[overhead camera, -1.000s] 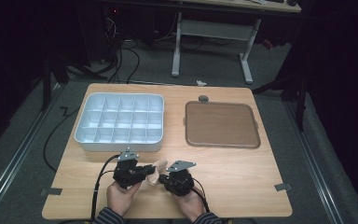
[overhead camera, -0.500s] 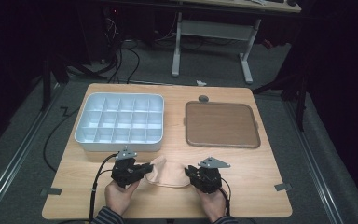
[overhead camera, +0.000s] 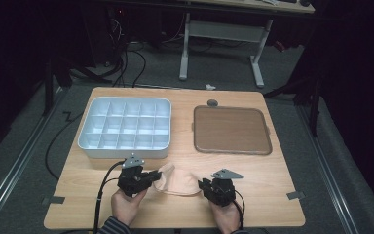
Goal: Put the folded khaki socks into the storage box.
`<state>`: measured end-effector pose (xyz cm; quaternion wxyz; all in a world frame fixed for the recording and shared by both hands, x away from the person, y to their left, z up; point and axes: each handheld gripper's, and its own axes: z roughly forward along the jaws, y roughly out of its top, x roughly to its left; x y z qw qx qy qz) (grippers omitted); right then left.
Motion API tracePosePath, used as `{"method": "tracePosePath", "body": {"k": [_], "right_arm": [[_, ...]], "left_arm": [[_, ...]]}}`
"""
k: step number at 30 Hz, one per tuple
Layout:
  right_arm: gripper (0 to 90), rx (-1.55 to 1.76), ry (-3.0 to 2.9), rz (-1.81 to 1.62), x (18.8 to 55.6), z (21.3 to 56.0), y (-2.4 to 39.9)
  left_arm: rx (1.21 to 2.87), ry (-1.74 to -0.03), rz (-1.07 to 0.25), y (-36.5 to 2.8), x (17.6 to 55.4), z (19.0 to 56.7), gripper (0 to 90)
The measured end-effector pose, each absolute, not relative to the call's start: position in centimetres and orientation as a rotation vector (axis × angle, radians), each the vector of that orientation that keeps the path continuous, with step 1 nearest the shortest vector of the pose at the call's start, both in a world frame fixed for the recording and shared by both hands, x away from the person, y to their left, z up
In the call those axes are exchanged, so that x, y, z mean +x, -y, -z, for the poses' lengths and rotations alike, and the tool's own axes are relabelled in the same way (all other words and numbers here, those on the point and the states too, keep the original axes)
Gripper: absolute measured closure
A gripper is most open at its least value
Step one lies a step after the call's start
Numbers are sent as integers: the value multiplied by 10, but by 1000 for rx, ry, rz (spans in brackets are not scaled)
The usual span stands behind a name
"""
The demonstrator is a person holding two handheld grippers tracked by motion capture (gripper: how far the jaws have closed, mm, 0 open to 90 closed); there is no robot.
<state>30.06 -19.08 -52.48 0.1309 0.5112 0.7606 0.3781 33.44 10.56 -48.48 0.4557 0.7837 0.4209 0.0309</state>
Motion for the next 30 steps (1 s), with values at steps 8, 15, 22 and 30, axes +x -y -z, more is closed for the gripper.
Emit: {"method": "tracePosePath", "body": {"k": [8, 15, 22, 30], "right_arm": [[856, 1476, -2217, -1106, 300, 529, 190], [863, 1459, -2223, -1096, 302, 529, 185], [863, 1457, -2224, -1097, 304, 529, 184], [862, 1444, -2232, -1099, 308, 530, 180]], "left_arm": [[1935, -1026, -72, -101, 334, 484, 848], [1956, -989, -77, -91, 332, 483, 848], [1970, -969, -80, -87, 332, 481, 848], [1986, -940, -75, -74, 334, 479, 847]]}}
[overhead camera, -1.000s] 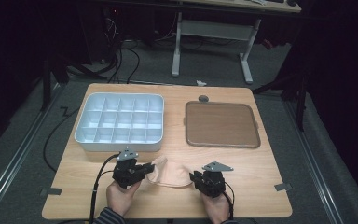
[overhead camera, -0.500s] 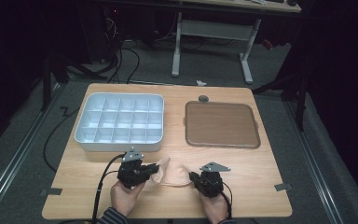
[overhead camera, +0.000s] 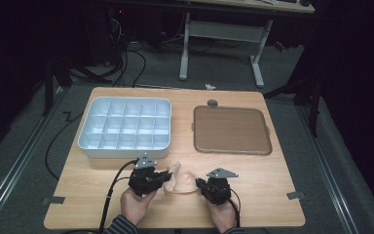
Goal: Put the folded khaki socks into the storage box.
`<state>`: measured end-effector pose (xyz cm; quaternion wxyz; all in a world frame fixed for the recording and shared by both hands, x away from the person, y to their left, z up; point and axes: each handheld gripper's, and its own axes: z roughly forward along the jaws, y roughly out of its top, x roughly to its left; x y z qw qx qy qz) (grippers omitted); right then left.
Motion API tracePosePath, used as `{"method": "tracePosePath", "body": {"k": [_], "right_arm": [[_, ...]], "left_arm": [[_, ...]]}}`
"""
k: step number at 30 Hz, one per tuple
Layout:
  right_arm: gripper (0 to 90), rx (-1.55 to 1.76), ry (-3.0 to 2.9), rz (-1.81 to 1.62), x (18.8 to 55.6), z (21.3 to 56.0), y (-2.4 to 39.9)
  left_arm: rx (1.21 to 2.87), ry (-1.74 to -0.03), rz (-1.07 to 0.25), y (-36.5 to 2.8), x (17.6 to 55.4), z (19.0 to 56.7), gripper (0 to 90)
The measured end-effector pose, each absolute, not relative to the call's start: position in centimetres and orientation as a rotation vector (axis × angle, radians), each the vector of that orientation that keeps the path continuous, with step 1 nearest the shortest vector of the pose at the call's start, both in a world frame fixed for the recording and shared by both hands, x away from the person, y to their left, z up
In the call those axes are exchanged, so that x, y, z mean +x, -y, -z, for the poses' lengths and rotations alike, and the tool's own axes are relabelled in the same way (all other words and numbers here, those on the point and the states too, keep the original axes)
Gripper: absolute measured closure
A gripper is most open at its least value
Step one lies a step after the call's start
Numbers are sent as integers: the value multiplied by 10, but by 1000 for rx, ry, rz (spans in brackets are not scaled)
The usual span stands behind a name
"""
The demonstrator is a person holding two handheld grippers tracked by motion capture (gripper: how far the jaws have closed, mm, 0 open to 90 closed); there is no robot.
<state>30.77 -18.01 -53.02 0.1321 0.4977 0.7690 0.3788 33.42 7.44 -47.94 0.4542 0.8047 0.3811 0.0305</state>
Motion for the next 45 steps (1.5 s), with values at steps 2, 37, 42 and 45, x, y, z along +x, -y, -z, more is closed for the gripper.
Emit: {"method": "tracePosePath", "body": {"k": [2, 37, 42, 45], "right_arm": [[862, 1442, -2230, -1104, 308, 531, 179], [826, 1421, -2226, -1110, 312, 532, 177], [811, 1411, -2238, -1097, 313, 531, 175], [801, 1406, -2242, -1095, 314, 531, 174]], "left_arm": [[1996, -925, -78, -71, 335, 478, 847], [2190, -849, -166, -23, 337, 498, 828], [2205, -861, -145, -21, 339, 508, 808], [2204, -866, -139, -21, 340, 509, 804]]}}
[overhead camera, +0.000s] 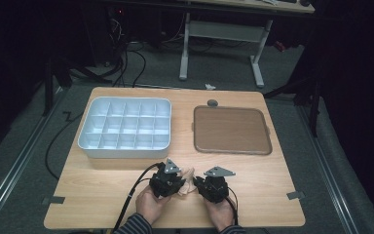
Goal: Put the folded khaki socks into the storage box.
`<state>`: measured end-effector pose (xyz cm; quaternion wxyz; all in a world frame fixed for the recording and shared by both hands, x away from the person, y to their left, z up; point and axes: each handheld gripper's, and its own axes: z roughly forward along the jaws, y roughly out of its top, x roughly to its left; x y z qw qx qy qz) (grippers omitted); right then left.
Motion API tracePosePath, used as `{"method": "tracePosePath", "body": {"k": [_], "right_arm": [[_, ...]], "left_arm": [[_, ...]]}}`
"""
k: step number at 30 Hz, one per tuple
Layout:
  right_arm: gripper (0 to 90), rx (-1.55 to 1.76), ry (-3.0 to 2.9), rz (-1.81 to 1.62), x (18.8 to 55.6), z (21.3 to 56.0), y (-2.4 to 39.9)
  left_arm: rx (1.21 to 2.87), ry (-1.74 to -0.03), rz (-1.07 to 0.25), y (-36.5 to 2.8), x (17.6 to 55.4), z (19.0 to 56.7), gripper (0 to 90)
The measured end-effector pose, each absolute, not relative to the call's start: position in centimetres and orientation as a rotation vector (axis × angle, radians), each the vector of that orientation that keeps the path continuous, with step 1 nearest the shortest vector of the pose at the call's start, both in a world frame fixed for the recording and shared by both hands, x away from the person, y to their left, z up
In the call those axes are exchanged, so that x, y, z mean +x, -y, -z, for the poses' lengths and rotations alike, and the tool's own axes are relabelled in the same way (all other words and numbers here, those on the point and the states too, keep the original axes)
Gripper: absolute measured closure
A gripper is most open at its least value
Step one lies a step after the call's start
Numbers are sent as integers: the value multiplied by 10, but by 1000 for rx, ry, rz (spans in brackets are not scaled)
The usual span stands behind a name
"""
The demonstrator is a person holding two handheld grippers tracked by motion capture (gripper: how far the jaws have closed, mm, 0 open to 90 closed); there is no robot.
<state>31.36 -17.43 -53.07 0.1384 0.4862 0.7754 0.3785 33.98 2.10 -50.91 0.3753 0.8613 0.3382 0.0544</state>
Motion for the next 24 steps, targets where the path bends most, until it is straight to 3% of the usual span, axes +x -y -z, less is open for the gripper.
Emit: {"method": "tracePosePath", "body": {"k": [8, 14, 24], "right_arm": [[770, 1374, -2222, -1120, 309, 517, 174], [836, 1333, -2217, -1143, 303, 503, 177], [859, 1247, -2232, -1177, 293, 483, 165]], "left_arm": [[2147, -868, -108, -31, 337, 503, 598], [2081, -863, -91, -47, 332, 493, 567], [2076, -975, -104, -61, 338, 498, 514]]}}
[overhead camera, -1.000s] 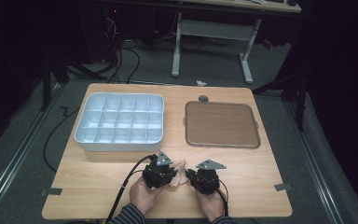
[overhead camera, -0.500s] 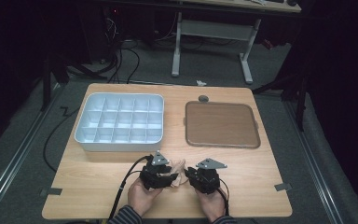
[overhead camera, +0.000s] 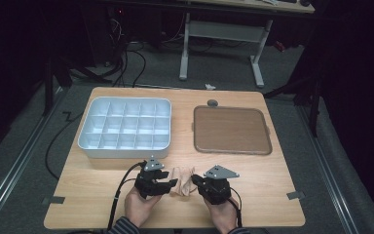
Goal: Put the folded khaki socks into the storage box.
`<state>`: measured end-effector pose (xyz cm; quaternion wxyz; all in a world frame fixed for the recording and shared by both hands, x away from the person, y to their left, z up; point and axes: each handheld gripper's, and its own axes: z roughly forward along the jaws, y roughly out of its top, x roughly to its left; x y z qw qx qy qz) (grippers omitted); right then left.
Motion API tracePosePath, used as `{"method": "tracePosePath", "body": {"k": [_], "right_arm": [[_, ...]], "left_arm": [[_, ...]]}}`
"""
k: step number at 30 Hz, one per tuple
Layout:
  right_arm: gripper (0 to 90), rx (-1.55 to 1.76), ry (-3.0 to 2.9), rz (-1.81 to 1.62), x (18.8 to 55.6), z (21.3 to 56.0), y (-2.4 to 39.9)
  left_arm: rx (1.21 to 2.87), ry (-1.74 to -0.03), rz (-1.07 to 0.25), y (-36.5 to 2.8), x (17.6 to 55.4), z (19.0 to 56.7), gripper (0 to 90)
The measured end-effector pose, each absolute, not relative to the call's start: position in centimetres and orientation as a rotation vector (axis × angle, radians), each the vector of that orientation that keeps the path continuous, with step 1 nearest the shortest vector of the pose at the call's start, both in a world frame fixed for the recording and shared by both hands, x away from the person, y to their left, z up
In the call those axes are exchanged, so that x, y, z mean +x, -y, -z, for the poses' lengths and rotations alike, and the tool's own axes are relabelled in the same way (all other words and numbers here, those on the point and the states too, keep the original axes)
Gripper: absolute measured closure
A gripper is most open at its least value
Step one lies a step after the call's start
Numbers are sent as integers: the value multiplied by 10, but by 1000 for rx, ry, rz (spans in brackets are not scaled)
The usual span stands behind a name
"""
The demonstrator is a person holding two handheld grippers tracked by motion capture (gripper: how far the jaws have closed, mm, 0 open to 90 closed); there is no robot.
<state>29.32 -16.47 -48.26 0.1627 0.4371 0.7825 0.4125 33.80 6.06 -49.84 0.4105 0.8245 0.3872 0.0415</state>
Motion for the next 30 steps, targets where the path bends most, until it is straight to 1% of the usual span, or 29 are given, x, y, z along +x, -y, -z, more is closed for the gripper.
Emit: {"method": "tracePosePath", "body": {"k": [8, 15, 20, 30], "right_arm": [[855, 1195, -2296, -1199, 299, 478, 135], [855, 1224, -2324, -1123, 311, 492, 124], [854, 1252, -2324, -1072, 310, 499, 131], [832, 1303, -2297, -1003, 302, 514, 166]], "left_arm": [[2127, -1003, -132, -52, 342, 511, 479], [2144, -1021, -158, -51, 341, 518, 474], [2150, -1035, -174, -53, 339, 520, 471], [2156, -1044, -234, -51, 336, 522, 473]]}}
